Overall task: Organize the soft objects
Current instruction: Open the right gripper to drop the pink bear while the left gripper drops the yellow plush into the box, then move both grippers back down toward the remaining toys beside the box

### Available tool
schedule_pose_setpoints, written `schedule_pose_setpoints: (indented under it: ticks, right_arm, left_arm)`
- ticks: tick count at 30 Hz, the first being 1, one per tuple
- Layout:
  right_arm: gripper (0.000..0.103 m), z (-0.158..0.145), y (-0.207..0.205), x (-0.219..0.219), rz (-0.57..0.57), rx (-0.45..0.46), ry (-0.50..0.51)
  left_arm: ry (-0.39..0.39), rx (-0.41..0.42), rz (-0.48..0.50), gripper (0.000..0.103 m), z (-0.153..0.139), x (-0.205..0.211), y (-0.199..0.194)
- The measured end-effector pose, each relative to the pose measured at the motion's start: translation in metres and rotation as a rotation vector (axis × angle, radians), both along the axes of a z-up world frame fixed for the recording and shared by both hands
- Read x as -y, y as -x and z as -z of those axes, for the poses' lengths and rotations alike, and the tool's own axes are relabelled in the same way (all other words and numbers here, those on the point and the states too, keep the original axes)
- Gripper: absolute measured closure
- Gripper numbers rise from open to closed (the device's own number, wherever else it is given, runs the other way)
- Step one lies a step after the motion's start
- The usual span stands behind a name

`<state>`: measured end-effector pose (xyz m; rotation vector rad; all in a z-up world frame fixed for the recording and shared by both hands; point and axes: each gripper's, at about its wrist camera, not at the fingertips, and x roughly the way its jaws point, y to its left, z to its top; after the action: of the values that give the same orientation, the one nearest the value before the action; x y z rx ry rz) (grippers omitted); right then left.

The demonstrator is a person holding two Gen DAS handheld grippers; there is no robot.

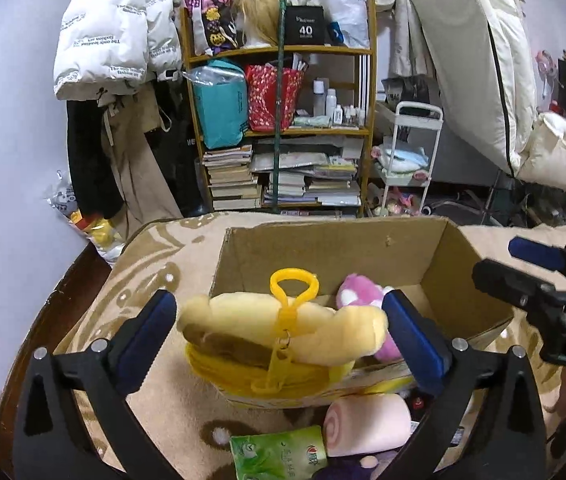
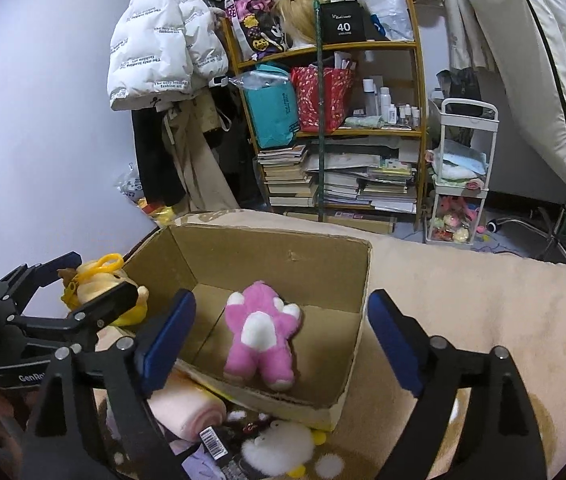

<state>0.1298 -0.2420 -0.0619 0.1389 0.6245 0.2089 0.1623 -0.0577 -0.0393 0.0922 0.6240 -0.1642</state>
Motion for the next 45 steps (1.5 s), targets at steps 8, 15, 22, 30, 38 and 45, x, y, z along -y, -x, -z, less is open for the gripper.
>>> schedule_pose_setpoints:
  ticks: [8, 15, 22, 30, 38, 45]
  right_arm:
    - [0.001, -0.011, 0.014, 0.003, 0.014, 0.008, -0.012]
    - [0.001, -0.012, 0.028, 0.006, 0.030, -0.005, -0.021]
    - [0.001, -0.014, 0.048, 0.008, 0.038, -0.021, -0.024]
    - [0.001, -0.014, 0.068, -0.002, -0.001, -0.059, -0.014]
    - [0.001, -0.003, 0.084, -0.012, -0.033, -0.124, -0.017]
    - [0.001, 0.009, 0.081, -0.014, -0.033, -0.169, -0.012]
  left_arm:
    - [0.057, 0.034, 0.022, 0.001, -0.010, -0.001, 0.007]
    - [0.020, 0.015, -0.020, 0.001, -0.014, -0.012, 0.023]
    - [0.024, -0.055, -0.087, 0.001, -0.019, -0.029, 0.053]
    - [0.003, -0.117, -0.106, 0.001, -0.019, -0.035, 0.091]
    - [0.015, -0.237, -0.139, 0.001, -0.002, -0.044, 0.108]
    - [0.010, -0.330, -0.156, 0.001, 0.015, -0.051, 0.098]
